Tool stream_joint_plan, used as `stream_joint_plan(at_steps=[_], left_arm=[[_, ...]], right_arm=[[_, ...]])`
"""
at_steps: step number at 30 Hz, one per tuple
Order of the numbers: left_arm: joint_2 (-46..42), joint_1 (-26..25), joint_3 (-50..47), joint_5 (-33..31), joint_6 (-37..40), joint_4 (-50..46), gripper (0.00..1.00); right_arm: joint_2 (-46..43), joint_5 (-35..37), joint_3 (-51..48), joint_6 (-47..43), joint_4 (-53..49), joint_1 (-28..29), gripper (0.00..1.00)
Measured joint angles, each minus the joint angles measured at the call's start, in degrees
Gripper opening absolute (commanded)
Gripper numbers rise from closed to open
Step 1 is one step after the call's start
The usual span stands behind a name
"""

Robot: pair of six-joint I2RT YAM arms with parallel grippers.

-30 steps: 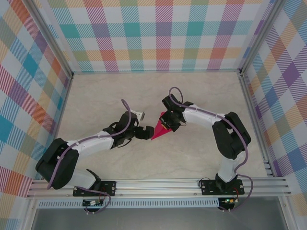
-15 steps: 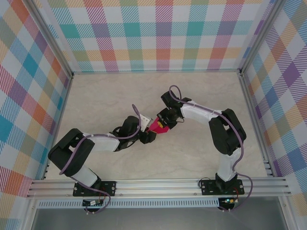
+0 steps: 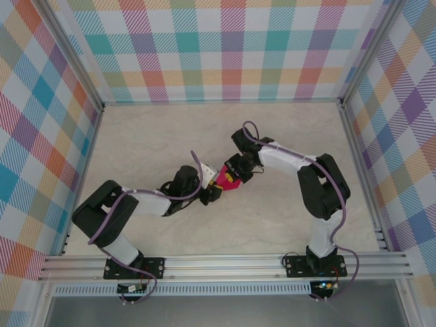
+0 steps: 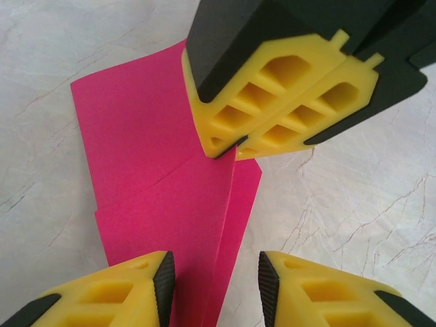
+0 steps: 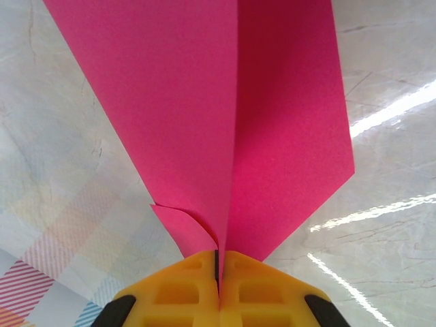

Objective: Fold a paper plane with a square sheet of paper (pick it up from the middle)
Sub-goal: Fourth fold the wing at the center of the table.

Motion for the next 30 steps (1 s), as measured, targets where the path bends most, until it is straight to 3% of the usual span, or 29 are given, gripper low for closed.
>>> stream_joint_plan(at_steps=[15,17,24,30], left_arm=[[1.2,0.3,0.0,0.0,2.9,0.0,0.19],[1.4,0.3,0.2,0.0,3.1,0.0,0.14],[3.3,0.4,0.5,0.7,1.5,0.1,0.11],[4.2,0.4,0.4,2.2,-4.3,2.6,0.09]], right_arm=[[2.9,-4.7,3.3,-2.2,-3.2,-0.4,0.08],[2.9,-4.9,3.4,-2.6,-3.5,-0.5,0.14],[2.7,-5.8,3.8,-7.1,-3.2,-1.8,0.62],[-2.5,-6.4,-1.4,-16.6,2.4,-4.6,0.68]])
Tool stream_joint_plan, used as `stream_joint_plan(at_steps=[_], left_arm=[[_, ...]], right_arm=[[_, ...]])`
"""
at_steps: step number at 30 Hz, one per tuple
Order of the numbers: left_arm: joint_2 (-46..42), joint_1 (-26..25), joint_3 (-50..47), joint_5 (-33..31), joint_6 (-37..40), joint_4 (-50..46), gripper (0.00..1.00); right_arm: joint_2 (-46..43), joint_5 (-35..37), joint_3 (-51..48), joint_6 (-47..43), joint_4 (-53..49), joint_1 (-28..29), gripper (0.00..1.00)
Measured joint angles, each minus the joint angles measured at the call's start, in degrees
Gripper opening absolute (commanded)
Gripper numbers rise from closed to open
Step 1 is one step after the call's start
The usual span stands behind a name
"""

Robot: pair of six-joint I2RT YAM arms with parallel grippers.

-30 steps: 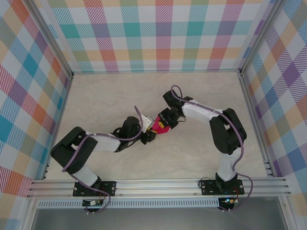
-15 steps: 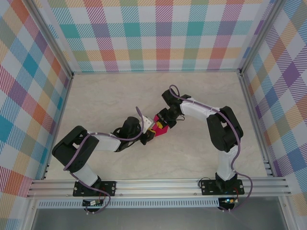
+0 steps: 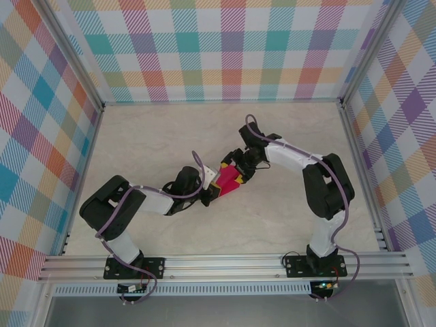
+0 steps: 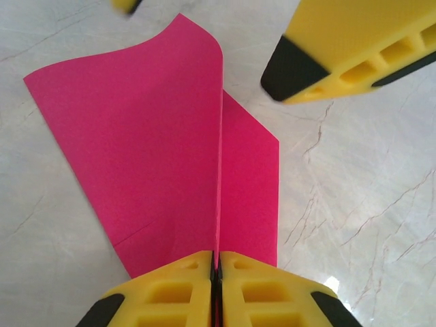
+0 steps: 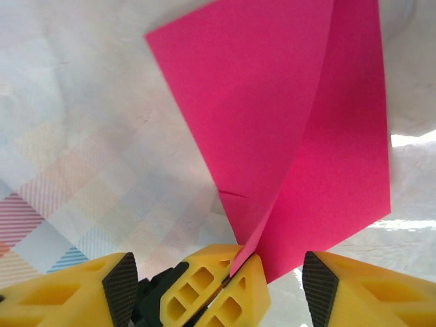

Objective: Fold a paper plane with a square sheet of paper (pick it up from the middle)
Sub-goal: Fourth fold the wing at the center of the table.

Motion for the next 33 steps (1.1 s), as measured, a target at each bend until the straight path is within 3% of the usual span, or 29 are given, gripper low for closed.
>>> stream_joint_plan(at_steps=[7,15,33], left_arm=[[0.0,0.0,-1.9,-0.3,-8.2,3.4,0.09],[0.0,0.1,-3.3,-1.9,-13.5,4.7,0.09],[0.3,0.1,-3.3,-2.0,-21.9,4.7,0.1]], right_arm=[[-8.5,-1.4,-11.5,-10.4,8.0,-2.2,0.66],[-7.5,-6.3,-13.8,-14.4,13.3,-2.2,0.48],[1.1,-9.6,-12.4,-13.2,17.1,-1.7,0.47]])
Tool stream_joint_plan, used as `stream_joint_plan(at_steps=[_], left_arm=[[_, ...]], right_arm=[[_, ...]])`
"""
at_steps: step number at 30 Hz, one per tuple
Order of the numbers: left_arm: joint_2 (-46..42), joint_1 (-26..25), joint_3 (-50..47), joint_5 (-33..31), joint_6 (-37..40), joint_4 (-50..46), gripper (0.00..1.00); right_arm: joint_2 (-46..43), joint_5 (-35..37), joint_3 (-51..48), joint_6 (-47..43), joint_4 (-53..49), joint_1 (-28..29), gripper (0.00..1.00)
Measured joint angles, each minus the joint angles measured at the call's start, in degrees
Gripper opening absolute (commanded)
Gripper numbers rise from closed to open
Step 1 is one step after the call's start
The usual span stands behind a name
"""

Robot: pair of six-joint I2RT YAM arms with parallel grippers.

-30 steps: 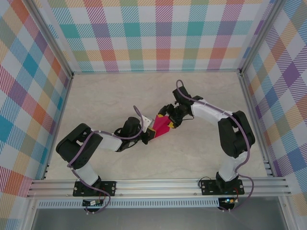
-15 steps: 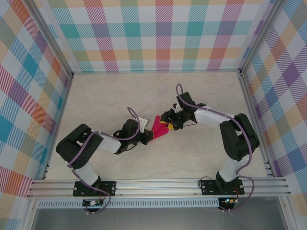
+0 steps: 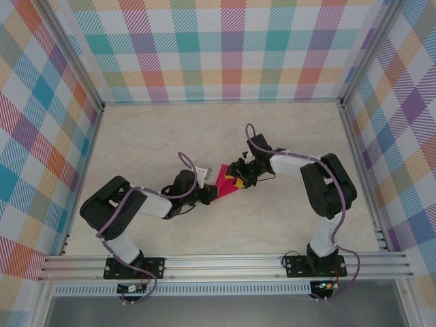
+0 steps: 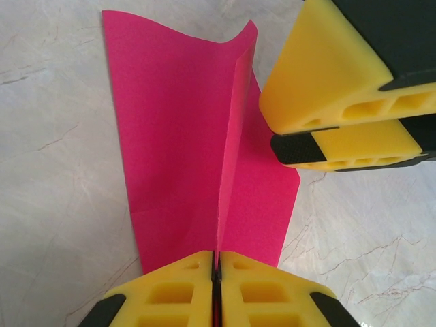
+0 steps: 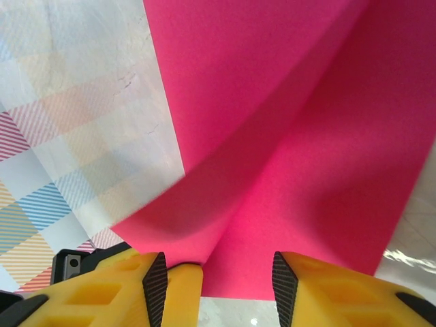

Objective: Fold a paper plane with a square sheet of paper (pick it up from the middle)
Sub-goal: Fourth fold the wing at the center of the table.

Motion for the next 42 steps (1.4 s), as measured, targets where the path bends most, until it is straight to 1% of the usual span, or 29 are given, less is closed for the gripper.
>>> stream_joint_plan(at_steps=[10,13,20,24,29,31,34,36,39,42], left_arm=[[0.9,0.0,0.2,0.5,-2.0,-0.1,0.12],[0.9,0.0,0.6,0.5,-2.4,-0.3,0.14],[0.7,0.0,2.1,0.8,-3.8,-2.0,0.24],[-1.6,0.0,2.2,-0.4,-3.8,-5.9,0.3],[-6.6,0.0,2.7,-3.5,-4.5,-11.9,0.48],[-8.7,0.0,3.4,-4.8,-5.5,-14.5,0.51],[-10.8,0.1,5.0,-6.1,-7.7,-18.2,0.5],[-11.2,0.1,6.4,-6.3,-9.5,-20.3,0.46],[-11.2,0.0,7.9,-6.0,-12.6,-22.8,0.38],[-10.4,0.1,8.8,-3.9,-15.3,-23.3,0.25]], right_arm=[[2.9,-1.1,1.5,0.0,0.5,0.3,0.47],[3.6,-1.1,1.5,0.0,0.4,0.4,0.47],[4.0,-1.0,1.9,-0.1,0.0,0.4,0.47],[4.2,-0.7,2.3,-0.1,-0.5,0.4,0.48],[4.4,0.3,2.9,-0.2,-1.6,0.7,0.48],[4.4,0.9,3.2,-0.3,-2.0,0.8,0.48],[4.7,1.9,4.1,-0.4,-3.4,1.2,0.48],[4.9,2.7,4.8,-0.7,-4.5,1.5,0.48],[5.1,4.0,5.6,-1.1,-5.9,1.9,0.47],[5.3,5.7,6.6,-1.4,-7.6,2.4,0.45]])
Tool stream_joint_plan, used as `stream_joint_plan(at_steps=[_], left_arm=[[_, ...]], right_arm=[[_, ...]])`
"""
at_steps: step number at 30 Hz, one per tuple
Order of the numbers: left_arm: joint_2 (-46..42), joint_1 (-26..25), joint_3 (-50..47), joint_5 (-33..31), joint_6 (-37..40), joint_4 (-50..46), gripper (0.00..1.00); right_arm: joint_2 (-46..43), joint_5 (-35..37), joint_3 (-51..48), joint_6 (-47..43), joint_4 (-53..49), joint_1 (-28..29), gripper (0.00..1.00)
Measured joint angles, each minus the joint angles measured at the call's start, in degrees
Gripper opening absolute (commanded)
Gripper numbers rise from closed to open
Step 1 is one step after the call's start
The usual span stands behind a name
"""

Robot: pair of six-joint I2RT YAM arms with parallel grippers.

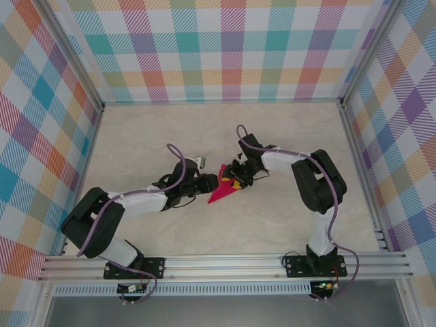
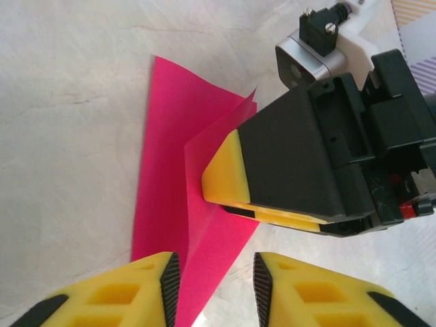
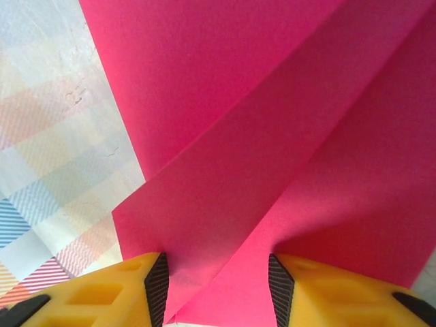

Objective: Fold a paper plane with a square sheet of paper (pick it up from the middle)
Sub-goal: Fourth fold the wing at the center of the table.

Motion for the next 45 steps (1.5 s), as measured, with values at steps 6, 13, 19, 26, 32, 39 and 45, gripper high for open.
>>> stream_joint_plan(at_steps=[6,13,19,26,32,39,45], left_arm=[[4.9,0.1,1.8,6.8,-3.9,1.2,0.14],[8.9,0.1,2.3,8.4,-4.8,1.4,0.08],[9.2,0.2,3.5,6.8,-4.4,-0.6,0.08],[9.5,0.2,4.2,4.9,-4.2,-2.6,0.06],[10.3,0.2,4.6,4.1,-4.2,-3.4,0.05],[10.7,0.2,4.8,4.1,-4.2,-4.0,0.05],[10.7,0.2,4.8,4.1,-4.2,-4.1,0.05]], right_arm=[[1.1,1.8,2.4,-0.2,-3.5,0.6,0.42],[2.6,1.8,5.2,-0.2,-6.9,0.6,0.44],[3.3,1.8,6.2,-0.2,-8.0,0.6,0.46],[4.3,1.7,8.1,-0.2,-10.3,0.6,0.47],[4.3,0.7,8.1,-0.2,-9.8,0.6,0.53],[3.5,-0.3,6.5,-0.8,-7.5,0.6,0.55],[2.7,-0.3,5.1,-2.7,-6.1,0.6,0.5]])
